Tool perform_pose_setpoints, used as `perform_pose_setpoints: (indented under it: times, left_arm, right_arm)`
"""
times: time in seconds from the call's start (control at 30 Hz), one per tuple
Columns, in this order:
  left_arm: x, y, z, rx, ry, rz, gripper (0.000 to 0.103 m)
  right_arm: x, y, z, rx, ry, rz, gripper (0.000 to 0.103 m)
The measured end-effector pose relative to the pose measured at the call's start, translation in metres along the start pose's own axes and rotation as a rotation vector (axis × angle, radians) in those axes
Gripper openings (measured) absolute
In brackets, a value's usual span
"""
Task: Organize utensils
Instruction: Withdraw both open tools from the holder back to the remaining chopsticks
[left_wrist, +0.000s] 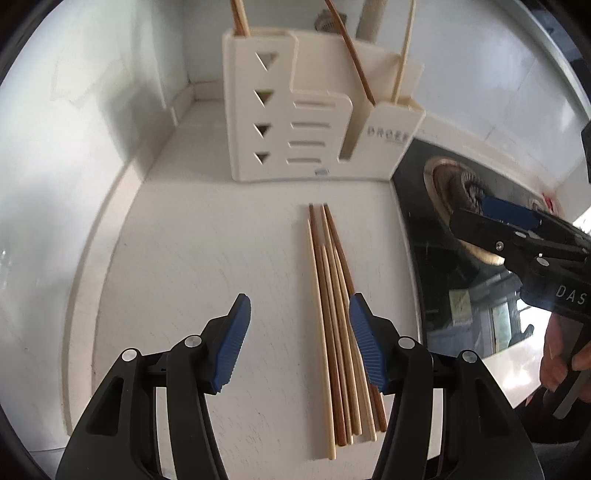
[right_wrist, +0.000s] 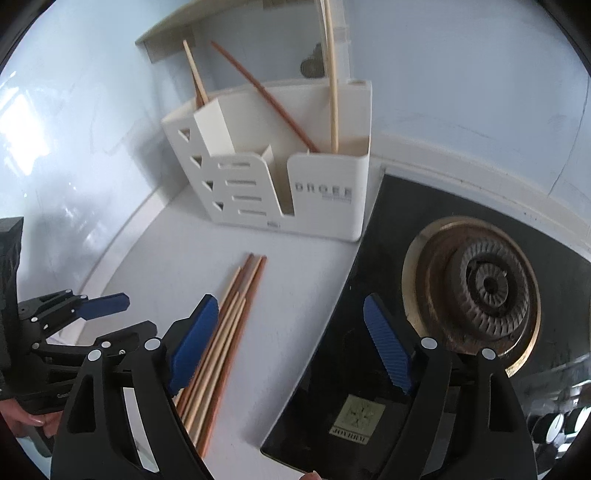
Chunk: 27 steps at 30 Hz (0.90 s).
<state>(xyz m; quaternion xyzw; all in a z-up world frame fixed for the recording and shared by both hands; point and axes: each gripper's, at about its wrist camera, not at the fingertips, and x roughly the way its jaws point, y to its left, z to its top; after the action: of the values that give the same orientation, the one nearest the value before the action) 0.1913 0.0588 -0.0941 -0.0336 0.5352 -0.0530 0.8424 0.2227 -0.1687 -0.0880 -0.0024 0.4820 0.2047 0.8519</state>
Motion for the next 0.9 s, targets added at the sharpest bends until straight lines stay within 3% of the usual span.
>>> perform_pose_setpoints:
  times: [0.33,0.9]
  left_arm:
    - [0.031,-0.008,-0.012,0.037,0.142,0.013,0.056]
    - [0.058,-0.005,-0.021,0.043,0.241,0.059,0.056]
  right_arm:
    - [0.008,-0.002,-0.01,-0.001,0.06,0.01,0.081]
    - [0.022,-0.004,-0.03,-0.003,0.133,0.025,0.081]
